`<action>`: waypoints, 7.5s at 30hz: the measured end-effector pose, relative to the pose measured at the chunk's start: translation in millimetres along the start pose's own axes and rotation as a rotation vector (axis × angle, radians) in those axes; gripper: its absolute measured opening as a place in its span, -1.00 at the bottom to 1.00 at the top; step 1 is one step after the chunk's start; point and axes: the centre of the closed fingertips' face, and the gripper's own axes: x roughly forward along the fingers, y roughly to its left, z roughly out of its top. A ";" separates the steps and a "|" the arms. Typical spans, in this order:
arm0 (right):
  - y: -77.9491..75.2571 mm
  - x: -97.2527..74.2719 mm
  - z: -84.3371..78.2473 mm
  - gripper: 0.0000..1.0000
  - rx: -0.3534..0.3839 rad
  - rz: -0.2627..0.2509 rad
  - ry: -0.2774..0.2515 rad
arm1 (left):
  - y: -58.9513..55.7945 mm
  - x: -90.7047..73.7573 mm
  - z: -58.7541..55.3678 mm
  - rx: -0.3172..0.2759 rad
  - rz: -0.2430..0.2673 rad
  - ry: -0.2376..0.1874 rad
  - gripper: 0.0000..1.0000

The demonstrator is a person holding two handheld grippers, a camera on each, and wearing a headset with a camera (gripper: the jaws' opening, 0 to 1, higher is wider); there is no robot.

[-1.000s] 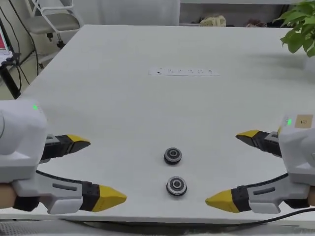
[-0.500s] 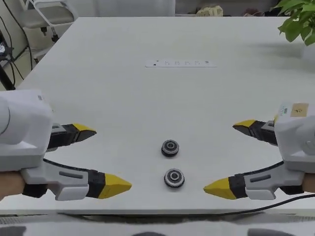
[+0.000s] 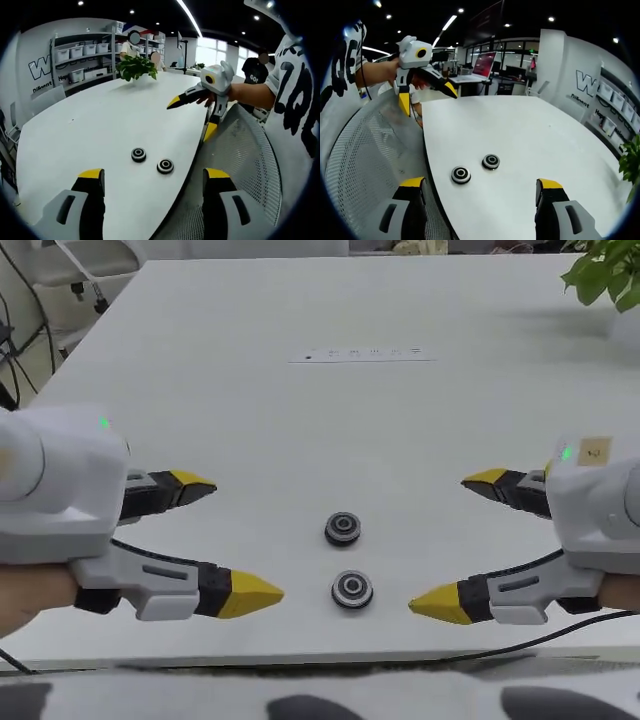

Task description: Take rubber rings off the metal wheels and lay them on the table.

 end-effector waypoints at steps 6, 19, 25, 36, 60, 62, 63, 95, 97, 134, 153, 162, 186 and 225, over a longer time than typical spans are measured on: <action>-2.6 5.1 -8.8 0.76 0.019 0.009 0.018 | 4.2 6.5 4.0 0.020 -0.011 -0.018 0.43; -2.2 11.2 -6.7 0.65 0.010 0.041 0.015 | 2.6 24.1 9.9 0.086 -0.054 -0.032 0.35; 0.1 19.4 -7.2 0.58 -0.001 0.070 0.016 | 1.3 30.5 14.3 0.111 -0.077 -0.038 0.30; 2.5 32.3 -7.9 0.44 -0.015 0.124 0.013 | -8.7 51.2 16.9 0.171 -0.148 -0.018 0.15; 12.0 54.7 -19.8 0.13 -0.047 0.232 0.039 | -16.1 83.8 -7.8 0.221 -0.237 0.091 -0.18; 11.8 56.4 -22.1 0.07 -0.049 0.241 0.045 | -17.0 86.9 -10.0 0.226 -0.242 0.102 -0.20; 12.2 57.2 -22.9 0.05 -0.047 0.246 0.047 | -17.3 88.3 -10.9 0.228 -0.244 0.105 -0.21; 23.4 66.1 -44.0 -0.21 0.014 0.323 0.080 | -42.0 130.1 -32.1 0.184 -0.336 0.173 -0.63; 24.1 66.1 -44.8 -0.20 0.011 0.326 0.085 | -41.6 131.2 -33.7 0.185 -0.329 0.177 -0.66; 33.5 83.9 -42.6 -0.40 -0.047 0.395 0.136 | -40.6 138.3 -41.1 0.277 -0.287 0.146 -0.86; 35.4 77.0 -52.2 -0.74 0.036 0.402 0.141 | -40.7 141.1 -41.6 0.275 -0.281 0.133 -0.86; 34.5 77.1 -54.8 -0.92 0.068 0.398 0.147 | -41.7 141.0 -41.2 0.270 -0.273 0.130 -0.86; 19.1 73.0 -46.0 -1.00 0.334 0.357 0.071 | -40.0 142.4 -39.9 0.265 -0.256 0.127 -0.86; 27.1 70.1 -33.6 -1.00 0.364 0.383 0.038 | -38.8 142.9 -38.7 0.243 -0.239 0.132 -0.87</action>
